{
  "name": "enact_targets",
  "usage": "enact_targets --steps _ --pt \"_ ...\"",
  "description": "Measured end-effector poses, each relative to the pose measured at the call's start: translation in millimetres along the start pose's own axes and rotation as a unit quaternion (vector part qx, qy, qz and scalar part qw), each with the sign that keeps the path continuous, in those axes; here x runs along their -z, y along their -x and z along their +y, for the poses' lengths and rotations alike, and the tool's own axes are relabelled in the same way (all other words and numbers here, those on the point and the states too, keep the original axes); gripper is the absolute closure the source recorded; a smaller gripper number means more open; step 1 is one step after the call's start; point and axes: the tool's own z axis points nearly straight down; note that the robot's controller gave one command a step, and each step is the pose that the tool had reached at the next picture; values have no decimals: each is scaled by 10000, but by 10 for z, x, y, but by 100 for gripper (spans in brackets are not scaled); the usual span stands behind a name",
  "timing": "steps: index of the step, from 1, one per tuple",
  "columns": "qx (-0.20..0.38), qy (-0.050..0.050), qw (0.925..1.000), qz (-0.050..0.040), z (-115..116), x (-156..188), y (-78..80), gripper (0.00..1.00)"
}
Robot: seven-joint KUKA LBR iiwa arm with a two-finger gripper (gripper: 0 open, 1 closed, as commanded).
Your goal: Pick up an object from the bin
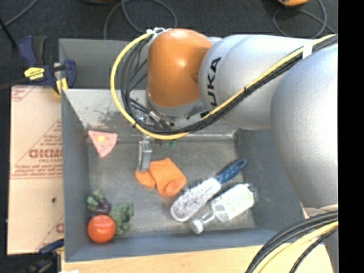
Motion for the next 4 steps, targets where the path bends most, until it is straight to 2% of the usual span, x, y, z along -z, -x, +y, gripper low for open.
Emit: enact_targets --steps 2,3,4 --pt "64 1 10000 -30 0 23 -23 0" --pt "-261 14 9997 -35 -288 -169 3 0" --pt "-223 -3 9997 -28 -596 -218 -17 0"
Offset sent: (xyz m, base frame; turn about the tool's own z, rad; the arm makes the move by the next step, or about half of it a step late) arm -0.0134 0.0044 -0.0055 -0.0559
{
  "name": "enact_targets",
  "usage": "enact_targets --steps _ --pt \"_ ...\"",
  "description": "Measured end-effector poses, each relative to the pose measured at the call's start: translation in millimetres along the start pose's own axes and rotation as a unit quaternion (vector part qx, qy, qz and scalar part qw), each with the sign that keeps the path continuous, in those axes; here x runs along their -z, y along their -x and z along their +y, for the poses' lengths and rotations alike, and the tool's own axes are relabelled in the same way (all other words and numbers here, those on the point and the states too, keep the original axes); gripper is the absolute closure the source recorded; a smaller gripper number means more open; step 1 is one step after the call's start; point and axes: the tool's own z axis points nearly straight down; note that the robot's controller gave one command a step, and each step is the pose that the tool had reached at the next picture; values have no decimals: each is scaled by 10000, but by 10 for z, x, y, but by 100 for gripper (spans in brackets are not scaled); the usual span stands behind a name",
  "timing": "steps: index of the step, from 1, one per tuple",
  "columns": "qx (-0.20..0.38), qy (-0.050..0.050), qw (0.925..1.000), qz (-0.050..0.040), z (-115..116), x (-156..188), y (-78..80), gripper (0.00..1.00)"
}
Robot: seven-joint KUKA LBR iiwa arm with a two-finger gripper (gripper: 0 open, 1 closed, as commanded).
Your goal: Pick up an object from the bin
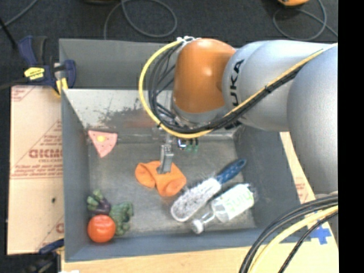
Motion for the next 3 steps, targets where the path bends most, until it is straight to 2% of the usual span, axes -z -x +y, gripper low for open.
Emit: enact_targets --steps 1,2,3 --pt "-85 25 10000 -35 -170 -904 -114 100" --pt "-89 25 10000 -35 -170 -904 -114 100" --pt "2 31 9999 -96 -152 819 -50 100"
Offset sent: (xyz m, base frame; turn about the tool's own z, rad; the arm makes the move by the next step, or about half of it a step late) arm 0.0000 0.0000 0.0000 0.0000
